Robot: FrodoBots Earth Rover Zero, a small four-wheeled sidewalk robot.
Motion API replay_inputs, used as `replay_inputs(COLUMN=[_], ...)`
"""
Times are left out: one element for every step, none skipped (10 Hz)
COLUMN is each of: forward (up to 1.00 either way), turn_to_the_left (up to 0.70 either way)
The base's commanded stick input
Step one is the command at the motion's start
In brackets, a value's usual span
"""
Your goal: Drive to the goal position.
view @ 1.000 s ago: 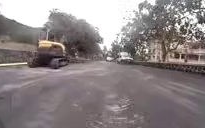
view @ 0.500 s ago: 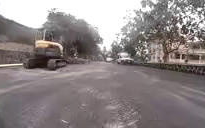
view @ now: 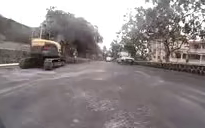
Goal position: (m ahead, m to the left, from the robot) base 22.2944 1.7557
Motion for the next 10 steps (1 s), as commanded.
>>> replay_inputs(forward=[0.70, 0.70, 0.70, 0.70, 0.70, 0.70, 0.70, 0.70, 0.70, 0.70], turn_to_the_left=[0.00, 0.00, 0.00, 0.00, 0.00, 0.00, 0.00, 0.00, 0.00, 0.00])
